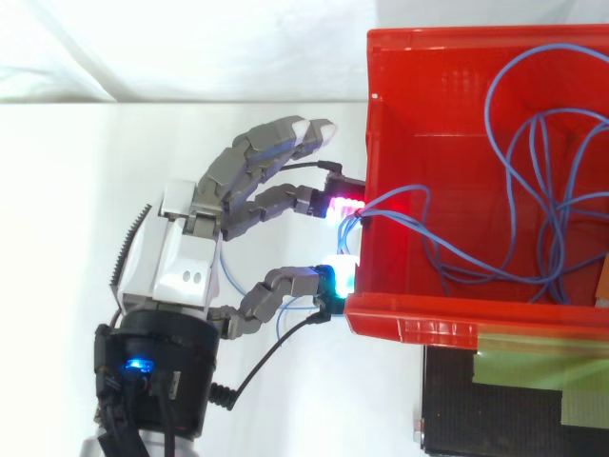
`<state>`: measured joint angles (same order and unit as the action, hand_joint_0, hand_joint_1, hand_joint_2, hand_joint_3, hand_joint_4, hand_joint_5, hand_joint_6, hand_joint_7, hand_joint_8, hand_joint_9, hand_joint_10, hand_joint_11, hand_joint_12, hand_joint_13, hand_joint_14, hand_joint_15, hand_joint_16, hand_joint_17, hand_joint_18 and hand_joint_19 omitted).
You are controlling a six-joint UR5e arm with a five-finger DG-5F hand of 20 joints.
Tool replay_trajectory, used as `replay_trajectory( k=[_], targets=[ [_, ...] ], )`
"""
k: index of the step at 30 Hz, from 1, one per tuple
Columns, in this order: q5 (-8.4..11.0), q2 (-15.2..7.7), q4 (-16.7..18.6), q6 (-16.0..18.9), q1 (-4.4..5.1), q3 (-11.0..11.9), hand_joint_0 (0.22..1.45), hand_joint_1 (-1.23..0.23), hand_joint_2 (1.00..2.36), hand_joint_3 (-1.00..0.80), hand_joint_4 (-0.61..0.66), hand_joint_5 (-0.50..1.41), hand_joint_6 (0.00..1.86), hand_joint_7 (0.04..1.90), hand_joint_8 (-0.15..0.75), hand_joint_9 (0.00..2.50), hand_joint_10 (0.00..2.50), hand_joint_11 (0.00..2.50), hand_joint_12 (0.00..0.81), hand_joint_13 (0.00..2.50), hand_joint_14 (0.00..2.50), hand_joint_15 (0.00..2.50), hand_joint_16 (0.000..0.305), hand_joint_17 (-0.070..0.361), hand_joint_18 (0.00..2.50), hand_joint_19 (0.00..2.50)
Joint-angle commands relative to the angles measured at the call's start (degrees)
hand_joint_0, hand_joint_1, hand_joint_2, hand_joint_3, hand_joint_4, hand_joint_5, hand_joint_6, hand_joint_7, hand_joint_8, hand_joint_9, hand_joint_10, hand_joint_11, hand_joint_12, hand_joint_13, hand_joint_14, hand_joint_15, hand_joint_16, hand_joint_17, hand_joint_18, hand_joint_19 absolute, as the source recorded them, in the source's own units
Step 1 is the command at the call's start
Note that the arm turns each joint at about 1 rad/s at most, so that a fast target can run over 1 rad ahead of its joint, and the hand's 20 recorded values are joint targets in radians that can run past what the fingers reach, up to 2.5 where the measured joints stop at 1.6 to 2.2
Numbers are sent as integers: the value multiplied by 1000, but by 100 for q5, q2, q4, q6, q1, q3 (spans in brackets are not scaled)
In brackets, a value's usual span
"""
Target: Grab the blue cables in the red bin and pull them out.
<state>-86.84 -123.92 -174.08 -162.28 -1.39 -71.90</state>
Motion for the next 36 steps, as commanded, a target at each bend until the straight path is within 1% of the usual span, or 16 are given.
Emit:
replay_trajectory(
  k=[1, 5, 9, 19, 29, 36],
  targets=[
    [0, 0, -4, -1, -2, -8, 780, -1030, 1000, -1000, 7, 879, 12, 799, 193, 631, 19, 452, 313, 663, 19, 463, 45, 102, 511, 574],
    [0, 0, -4, -1, 7, 1, 780, -1030, 1000, -1000, 6, 896, 3, 812, 192, 643, 18, 436, 310, 666, 19, 452, 45, 102, 518, 575],
    [0, 0, -12, -1, -11, 1, 782, -1027, 1000, -1000, -4, 905, 0, 821, 196, 653, 18, 442, 308, 674, 21, 457, 45, 101, 519, 575],
    [0, 0, -39, -1, -11, 1, 790, -1016, 1000, -1000, -5, 922, 5, 821, 188, 663, 19, 448, 307, 686, 19, 465, 45, 101, 528, 576],
    [0, 0, -39, -1, -11, 1, 763, -943, 1000, -1000, -5, 924, 35, 812, 194, 683, 18, 448, 309, 694, 20, 459, 45, 102, 536, 570],
    [0, 0, -39, -1, -28, 1, 763, -935, 1000, -1000, -6, 923, 40, 810, 193, 683, 18, 448, 309, 699, 20, 458, 45, 101, 540, 570]
  ],
)
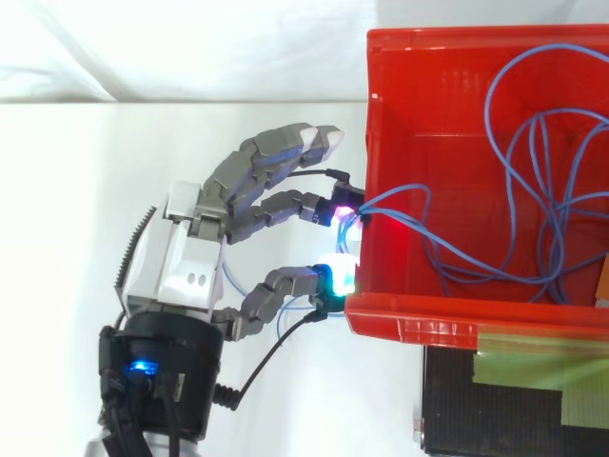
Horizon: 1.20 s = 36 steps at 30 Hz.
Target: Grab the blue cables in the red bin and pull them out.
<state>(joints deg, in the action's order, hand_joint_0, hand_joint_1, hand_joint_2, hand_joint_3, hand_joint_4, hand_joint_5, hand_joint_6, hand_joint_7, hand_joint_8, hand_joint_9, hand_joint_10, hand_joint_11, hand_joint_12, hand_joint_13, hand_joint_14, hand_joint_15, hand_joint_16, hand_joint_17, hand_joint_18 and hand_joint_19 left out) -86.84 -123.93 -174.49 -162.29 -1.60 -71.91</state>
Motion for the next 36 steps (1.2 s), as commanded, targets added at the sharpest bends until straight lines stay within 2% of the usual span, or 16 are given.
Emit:
replay_trajectory(
  k=[1, 13, 21, 36],
  targets=[
    [0, 0, -6, 0, -7, 1, 765, -932, 1000, -1000, -11, 925, 39, 806, 193, 683, 20, 447, 307, 700, 19, 461, 45, 101, 541, 579],
    [0, 9, -59, 0, 10, 1, 764, -928, 1000, -1000, -14, 909, 0, 810, 194, 686, 18, 448, 309, 703, 19, 457, 45, 101, 547, 578],
    [0, 0, -402, 0, 28, 159, 765, -928, 1000, -1000, -7, 901, 0, 803, 195, 680, 18, 434, 309, 702, 19, 458, 45, 101, 548, 577],
    [0, 0, -411, 0, 45, 159, 771, -930, 1000, -1000, -7, 912, 1, 804, 191, 682, 18, 449, 309, 709, 19, 461, 45, 101, 550, 576]
  ],
)
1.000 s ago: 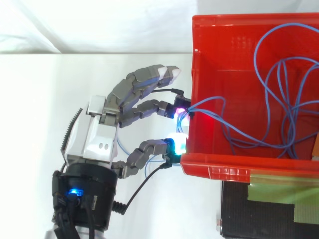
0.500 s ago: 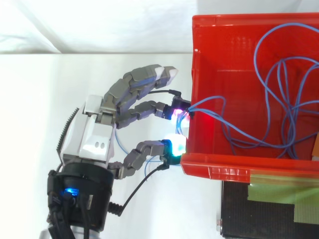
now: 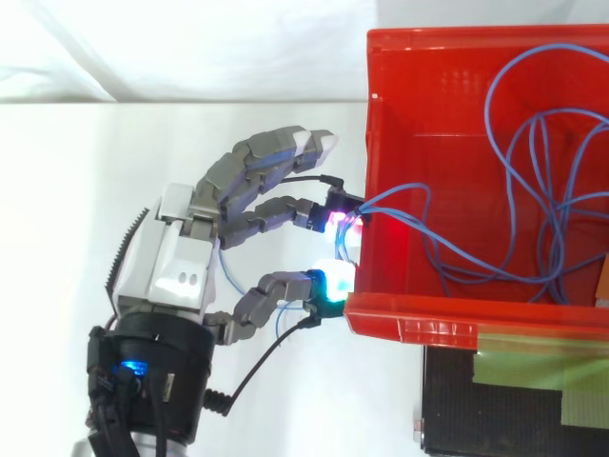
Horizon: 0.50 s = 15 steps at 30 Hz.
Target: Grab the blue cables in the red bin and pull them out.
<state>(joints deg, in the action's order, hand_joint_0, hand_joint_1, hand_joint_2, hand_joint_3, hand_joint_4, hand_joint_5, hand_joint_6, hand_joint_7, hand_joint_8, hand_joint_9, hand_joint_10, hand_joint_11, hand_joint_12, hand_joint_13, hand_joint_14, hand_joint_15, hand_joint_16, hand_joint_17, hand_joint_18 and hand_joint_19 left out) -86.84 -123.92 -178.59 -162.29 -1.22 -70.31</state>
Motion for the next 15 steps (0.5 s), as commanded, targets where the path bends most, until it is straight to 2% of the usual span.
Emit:
replay_trajectory(
  k=[1, 8, 11, 15],
  targets=[
    [0, -1, 0, 0, 7, 0, 772, -931, 1000, -1000, -7, 911, 1, 810, 190, 683, 18, 433, 306, 709, 19, 464, 45, 101, 549, 577],
    [0, -1, -27, -9, 7, 79, 775, -929, 1000, -1000, -10, 914, 1, 807, 190, 686, 18, 450, 306, 711, 19, 465, 45, 101, 551, 579],
    [0, -1, -176, -97, 7, 185, 778, -929, 1000, -1000, -5, 919, 0, 814, 189, 686, 20, 451, 307, 713, 19, 464, 45, 101, 550, 578],
    [0, -1, -255, -176, 7, 202, 783, -931, 1000, -1000, -7, 920, 1, 809, 188, 693, 18, 442, 303, 714, 21, 469, 45, 100, 551, 580]
  ],
)
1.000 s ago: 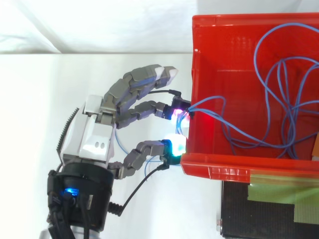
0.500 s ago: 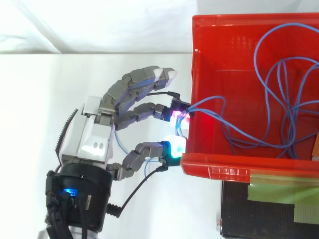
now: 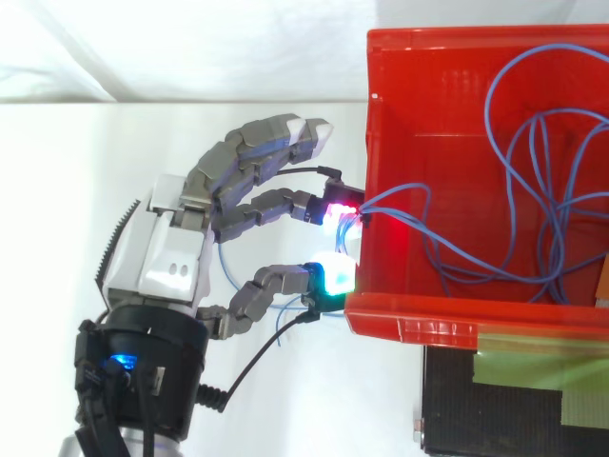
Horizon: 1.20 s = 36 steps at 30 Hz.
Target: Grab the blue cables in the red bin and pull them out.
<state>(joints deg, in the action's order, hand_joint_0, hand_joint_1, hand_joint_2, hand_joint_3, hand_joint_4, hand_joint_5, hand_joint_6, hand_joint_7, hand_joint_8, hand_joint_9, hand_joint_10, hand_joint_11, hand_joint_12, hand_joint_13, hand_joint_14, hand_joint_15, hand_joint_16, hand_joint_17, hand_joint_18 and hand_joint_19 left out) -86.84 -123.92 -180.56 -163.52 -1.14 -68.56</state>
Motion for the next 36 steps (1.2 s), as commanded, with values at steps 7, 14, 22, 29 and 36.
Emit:
replay_trajectory(
  k=[7, 14, 22, 29, 36],
  targets=[
    [0, -1, -58, -44, 0, 27, 795, -934, 1000, -1000, -15, 932, 1, 812, 186, 698, 19, 455, 302, 716, 20, 472, 44, 99, 551, 581],
    [0, -1, -58, -53, 0, 19, 802, -938, 1000, -1000, -13, 939, 0, 816, 188, 699, 20, 434, 300, 719, 20, 470, 44, 98, 550, 574],
    [0, -1, -58, -53, -9, 19, 809, -939, 1000, -1000, -15, 951, 2, 819, 184, 704, 19, 451, 301, 723, 20, 469, 43, 97, 551, 575],
    [0, -1, -40, -53, 0, 19, 813, -938, 1000, -1000, -19, 958, 0, 828, 182, 710, 18, 442, 296, 725, 21, 465, 43, 96, 553, 582],
    [0, -1, -49, -53, 0, 19, 823, -958, 1000, -1000, -16, 962, 1, 829, 182, 713, 19, 448, 296, 730, 20, 468, 43, 96, 555, 573]
  ],
)
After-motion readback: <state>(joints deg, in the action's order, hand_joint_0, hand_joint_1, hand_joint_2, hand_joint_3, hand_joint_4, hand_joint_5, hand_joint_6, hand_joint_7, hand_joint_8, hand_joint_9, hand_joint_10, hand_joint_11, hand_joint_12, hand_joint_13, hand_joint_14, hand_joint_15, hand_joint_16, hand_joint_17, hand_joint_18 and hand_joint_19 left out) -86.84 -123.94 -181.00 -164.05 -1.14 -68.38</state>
